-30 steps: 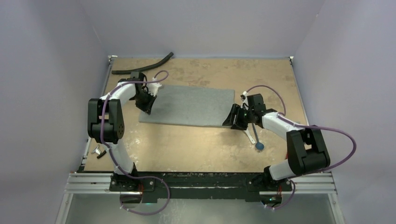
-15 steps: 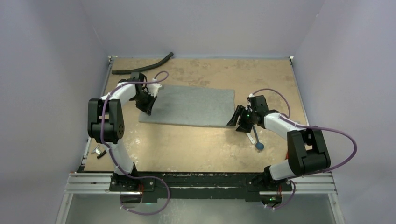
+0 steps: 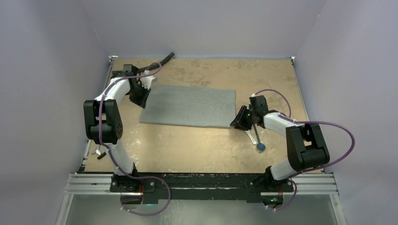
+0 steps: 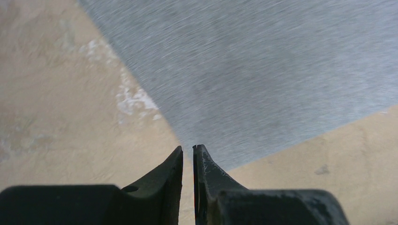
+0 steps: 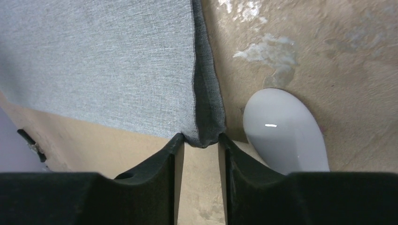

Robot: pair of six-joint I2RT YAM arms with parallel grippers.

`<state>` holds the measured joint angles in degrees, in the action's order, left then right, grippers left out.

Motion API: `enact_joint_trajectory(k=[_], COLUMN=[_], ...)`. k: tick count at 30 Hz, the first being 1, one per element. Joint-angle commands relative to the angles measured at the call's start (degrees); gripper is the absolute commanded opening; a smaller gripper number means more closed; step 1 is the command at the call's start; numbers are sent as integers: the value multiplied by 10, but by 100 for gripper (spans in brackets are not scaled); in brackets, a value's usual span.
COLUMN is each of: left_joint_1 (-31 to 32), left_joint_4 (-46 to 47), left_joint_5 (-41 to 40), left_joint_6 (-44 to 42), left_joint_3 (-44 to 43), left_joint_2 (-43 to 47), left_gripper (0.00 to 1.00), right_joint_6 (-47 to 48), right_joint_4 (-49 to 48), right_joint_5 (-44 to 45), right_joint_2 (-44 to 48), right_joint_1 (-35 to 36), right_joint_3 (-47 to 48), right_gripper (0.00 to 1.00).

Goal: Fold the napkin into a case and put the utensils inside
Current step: Pick up the rectangle-folded napkin from the center of the board, then fold the rectangle-folded napkin at the center of the board.

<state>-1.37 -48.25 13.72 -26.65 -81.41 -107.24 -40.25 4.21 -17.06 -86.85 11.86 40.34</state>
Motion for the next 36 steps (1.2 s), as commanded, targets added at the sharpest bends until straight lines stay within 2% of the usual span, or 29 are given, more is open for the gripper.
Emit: enact_joint_trajectory(k=[1, 6, 10, 19, 24, 27, 31, 36], left_joint_1=[-16, -15, -16, 1, 22, 23, 14, -42], left_joint_4=[61, 74, 71, 59, 73, 70, 47, 29], left_joint_5=[-63, -42, -32, 43, 76, 80, 89, 93], left_joint_6=[8, -3, -8, 14, 34, 36, 33, 33], left_joint_3=[43, 77, 81, 108, 157, 157, 123, 73], left_joint_2=[10, 3, -1, 2, 18, 27, 44, 56], left_gripper=[13, 13, 13, 12, 12, 12, 12, 12], right_joint_6=[-12, -17, -17, -7, -6, 14, 32, 38], right_joint_4=[7, 17, 24, 84, 87, 79, 86, 104], right_joint_5=[37, 56, 68, 149, 156, 172, 189, 197], right_joint_2=[11, 10, 7, 23, 24, 25, 16, -34], right_joint_1=[-2, -3, -3, -5, -8, -5, 43, 133], right_joint_3=[10, 26, 37, 101, 100, 114, 168, 249], right_gripper=[31, 9, 0, 0, 0, 0, 2, 1])
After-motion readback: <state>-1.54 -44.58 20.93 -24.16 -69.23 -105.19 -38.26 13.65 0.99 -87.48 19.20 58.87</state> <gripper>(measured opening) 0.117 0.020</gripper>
